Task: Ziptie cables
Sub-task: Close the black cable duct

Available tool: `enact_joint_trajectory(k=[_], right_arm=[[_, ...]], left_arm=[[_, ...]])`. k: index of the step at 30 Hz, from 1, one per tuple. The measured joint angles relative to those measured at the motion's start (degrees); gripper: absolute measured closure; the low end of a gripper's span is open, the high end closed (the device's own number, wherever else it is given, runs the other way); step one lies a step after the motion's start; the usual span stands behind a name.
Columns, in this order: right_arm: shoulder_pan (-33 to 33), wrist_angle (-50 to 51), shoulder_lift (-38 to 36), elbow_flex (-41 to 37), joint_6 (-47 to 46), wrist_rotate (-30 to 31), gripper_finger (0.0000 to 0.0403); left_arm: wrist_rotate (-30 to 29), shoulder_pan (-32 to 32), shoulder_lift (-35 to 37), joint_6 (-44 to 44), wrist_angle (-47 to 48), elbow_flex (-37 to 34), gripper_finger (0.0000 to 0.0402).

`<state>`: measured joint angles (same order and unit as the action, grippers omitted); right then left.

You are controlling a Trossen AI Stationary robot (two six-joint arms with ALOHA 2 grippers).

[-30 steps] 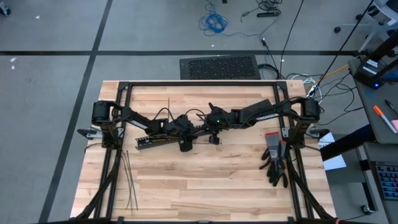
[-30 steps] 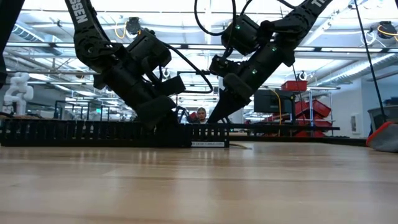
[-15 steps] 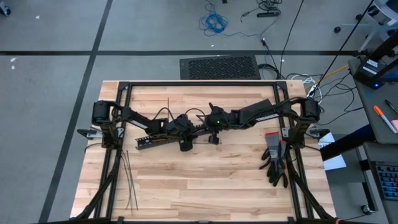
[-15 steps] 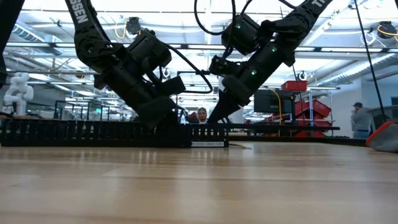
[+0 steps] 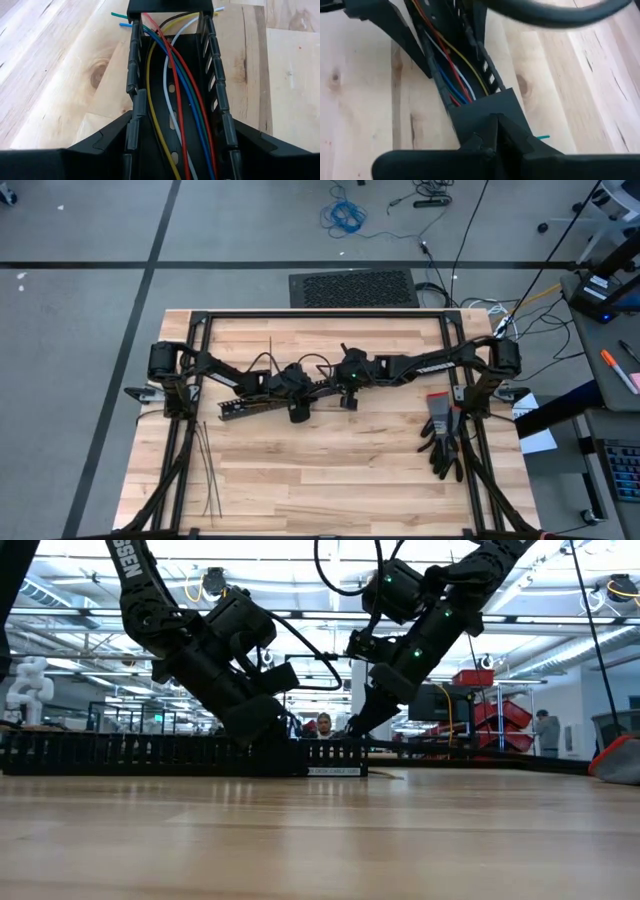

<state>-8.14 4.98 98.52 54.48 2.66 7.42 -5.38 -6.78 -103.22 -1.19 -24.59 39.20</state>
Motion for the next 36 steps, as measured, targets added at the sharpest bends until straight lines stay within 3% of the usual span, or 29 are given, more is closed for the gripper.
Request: enact_joint_trajectory(k=[36], right_arm=[[1.84, -8.25, 4.33, 0.39, -3.55, -4.83, 0.0403]], left_arm=[[-0.30, 0.04, -0.70, 0.00, -1.26, -0.04, 0.0150]])
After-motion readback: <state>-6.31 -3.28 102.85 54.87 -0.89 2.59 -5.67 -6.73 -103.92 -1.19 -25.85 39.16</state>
